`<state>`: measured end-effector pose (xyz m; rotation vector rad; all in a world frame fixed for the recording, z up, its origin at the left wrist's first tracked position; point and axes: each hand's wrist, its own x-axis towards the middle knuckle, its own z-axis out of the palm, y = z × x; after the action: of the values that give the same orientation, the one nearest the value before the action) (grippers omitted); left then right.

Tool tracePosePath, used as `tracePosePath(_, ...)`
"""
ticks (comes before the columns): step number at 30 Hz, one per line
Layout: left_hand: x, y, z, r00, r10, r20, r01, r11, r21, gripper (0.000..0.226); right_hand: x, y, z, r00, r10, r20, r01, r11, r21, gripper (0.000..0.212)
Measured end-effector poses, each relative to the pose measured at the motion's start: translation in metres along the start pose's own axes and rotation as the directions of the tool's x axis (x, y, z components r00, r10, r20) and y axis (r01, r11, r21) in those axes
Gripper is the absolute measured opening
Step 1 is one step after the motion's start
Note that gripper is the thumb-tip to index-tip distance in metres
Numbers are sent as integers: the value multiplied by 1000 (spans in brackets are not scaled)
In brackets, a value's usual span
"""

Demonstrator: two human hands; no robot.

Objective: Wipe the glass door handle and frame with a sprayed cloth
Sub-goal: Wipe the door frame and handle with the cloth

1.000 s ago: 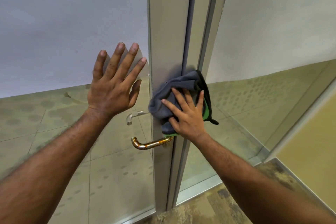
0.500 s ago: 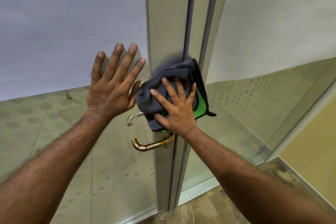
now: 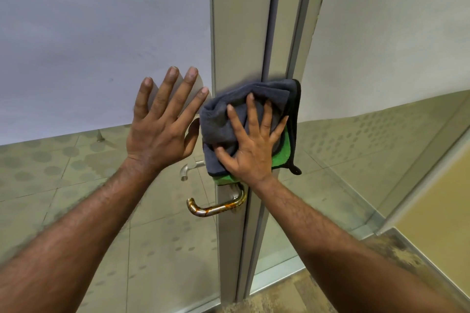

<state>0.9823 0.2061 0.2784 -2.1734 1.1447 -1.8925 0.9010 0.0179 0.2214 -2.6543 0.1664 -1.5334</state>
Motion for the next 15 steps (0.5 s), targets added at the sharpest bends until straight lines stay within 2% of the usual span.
tracePosePath(5,-3,-1,1,1000,11,-2,-11,1000,15,66,-28,17,4,952,-292,90,298,953,-54,79)
tracePosePath(7,-3,-1,2,1000,6,2,-6,1000,17,64,-37,33,4,932,-354,81,359,932,-53,72)
tracePosePath(9,-3,-1,2,1000,-1,13,0,1000,19,64,-44,52,3,935,-348,64,351,935,-52,68)
tracePosePath(12,-1,1,2,1000,-8,15,8,1000,17,63,-52,65,0,970,-238,41,239,971,-25,70)
tracePosePath(15,1,1,2,1000,-9,11,9,1000,15,63,-34,49,-3,993,-118,5,118,992,34,75)
